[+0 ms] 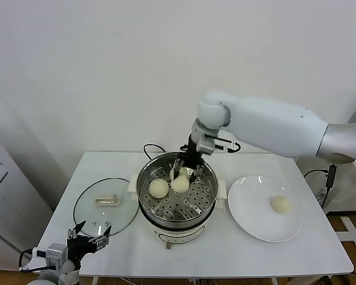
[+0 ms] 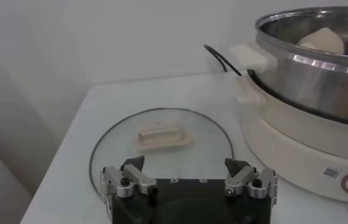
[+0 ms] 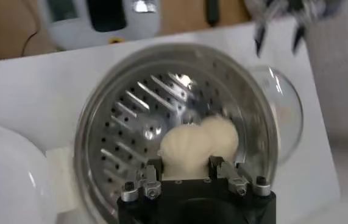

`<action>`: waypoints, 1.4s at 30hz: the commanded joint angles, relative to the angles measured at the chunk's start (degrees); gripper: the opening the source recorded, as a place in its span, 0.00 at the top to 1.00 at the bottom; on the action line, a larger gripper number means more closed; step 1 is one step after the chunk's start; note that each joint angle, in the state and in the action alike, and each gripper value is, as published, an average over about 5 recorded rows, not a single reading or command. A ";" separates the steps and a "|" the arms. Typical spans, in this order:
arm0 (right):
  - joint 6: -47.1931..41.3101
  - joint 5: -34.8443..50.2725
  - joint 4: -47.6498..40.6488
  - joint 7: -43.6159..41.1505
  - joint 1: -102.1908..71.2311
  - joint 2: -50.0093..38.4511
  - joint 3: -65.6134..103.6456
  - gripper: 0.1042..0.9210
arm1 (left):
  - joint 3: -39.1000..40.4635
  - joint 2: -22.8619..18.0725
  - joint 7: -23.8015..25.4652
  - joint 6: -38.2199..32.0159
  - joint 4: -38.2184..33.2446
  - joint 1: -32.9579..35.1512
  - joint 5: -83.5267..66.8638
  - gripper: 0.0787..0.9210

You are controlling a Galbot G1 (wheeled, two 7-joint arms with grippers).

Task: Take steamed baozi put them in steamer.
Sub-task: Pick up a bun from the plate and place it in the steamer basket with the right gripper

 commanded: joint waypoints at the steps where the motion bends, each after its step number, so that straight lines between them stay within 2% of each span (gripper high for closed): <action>1: 7.42 -9.13 7.69 0.77 -1.85 1.68 0.15 0.56 | 0.01 -0.04 0.01 -0.01 -0.11 0.02 0.01 0.12; 15: 9.32 -20.73 6.76 1.25 -8.09 2.46 3.61 0.56 | -0.07 0.09 0.01 0.14 -0.02 -0.18 -0.07 0.12; 28: 8.65 -22.42 3.81 1.10 -11.34 4.30 5.46 0.55 | -0.29 0.31 0.04 0.03 0.46 -0.37 -0.48 0.12; 32: 8.33 -22.31 3.71 1.02 -11.34 4.37 5.44 0.46 | -0.26 0.21 0.04 0.02 0.42 -0.42 -0.48 0.12; 37: 7.53 -21.50 3.49 1.02 -10.49 3.80 6.19 0.28 | -0.53 0.24 0.05 -0.11 0.43 -0.16 -0.48 0.12; 42: 4.61 -16.77 0.87 0.72 -7.23 1.18 9.52 0.15 | -0.90 0.32 0.05 -0.14 0.33 -0.08 -0.58 0.12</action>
